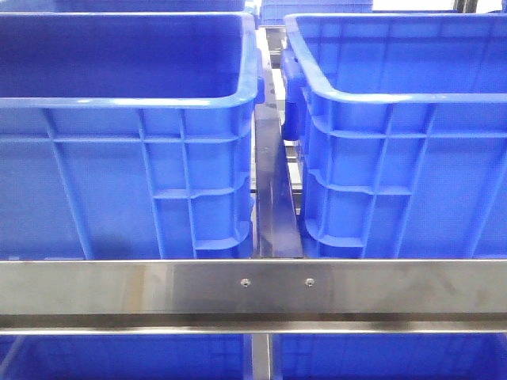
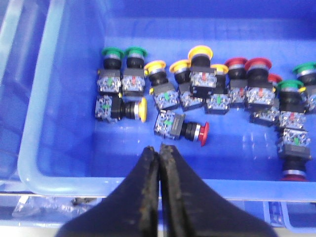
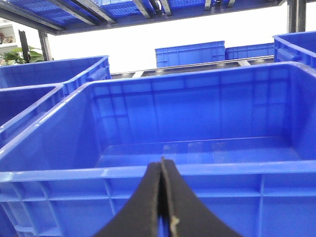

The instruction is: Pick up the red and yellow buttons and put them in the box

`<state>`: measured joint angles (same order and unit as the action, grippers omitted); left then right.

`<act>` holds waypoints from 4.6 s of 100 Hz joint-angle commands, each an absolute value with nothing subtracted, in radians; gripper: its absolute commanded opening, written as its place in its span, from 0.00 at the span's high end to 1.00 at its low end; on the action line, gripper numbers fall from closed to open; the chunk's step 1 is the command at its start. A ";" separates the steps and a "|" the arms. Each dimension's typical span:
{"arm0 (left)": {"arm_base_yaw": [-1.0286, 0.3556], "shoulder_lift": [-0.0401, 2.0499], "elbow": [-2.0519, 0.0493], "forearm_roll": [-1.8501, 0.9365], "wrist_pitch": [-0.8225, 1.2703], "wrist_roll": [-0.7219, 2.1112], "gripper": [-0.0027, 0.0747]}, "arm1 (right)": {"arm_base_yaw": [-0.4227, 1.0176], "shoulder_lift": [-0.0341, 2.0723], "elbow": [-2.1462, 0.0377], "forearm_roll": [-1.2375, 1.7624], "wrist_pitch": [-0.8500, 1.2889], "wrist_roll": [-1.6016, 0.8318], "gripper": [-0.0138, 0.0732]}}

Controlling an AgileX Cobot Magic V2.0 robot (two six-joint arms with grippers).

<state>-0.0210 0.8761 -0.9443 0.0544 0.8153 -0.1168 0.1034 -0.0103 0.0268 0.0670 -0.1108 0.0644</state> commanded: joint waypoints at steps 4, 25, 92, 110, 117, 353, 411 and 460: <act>-0.020 0.875 -0.981 0.050 0.764 -0.116 0.98 | 0.107 -0.036 0.007 0.054 -0.197 0.062 0.92; -0.020 0.875 -0.981 0.050 0.782 -0.116 0.67 | 0.107 -0.036 0.007 0.054 -0.197 0.062 0.92; -0.126 0.974 -1.044 -0.027 0.805 -0.115 0.32 | 0.107 -0.036 0.007 0.054 -0.197 0.062 0.92; -0.247 1.132 -1.134 -0.027 0.803 -0.126 0.32 | 0.107 -0.036 0.007 0.054 -0.197 0.062 0.92; -0.284 1.203 -1.174 -0.027 0.801 -0.126 0.32 | 0.107 -0.036 0.007 0.054 -0.197 0.062 0.92; -0.309 1.834 -1.467 0.023 0.710 -0.126 0.99 | 0.107 -0.036 0.007 0.054 -0.197 0.062 0.92; -0.440 1.516 -1.467 0.024 0.785 -0.092 0.99 | 0.107 -0.036 0.007 0.054 -0.197 0.062 0.92; -0.867 1.398 -1.467 0.043 0.800 -0.068 0.99 | 0.107 -0.036 0.007 0.054 -0.197 0.062 0.92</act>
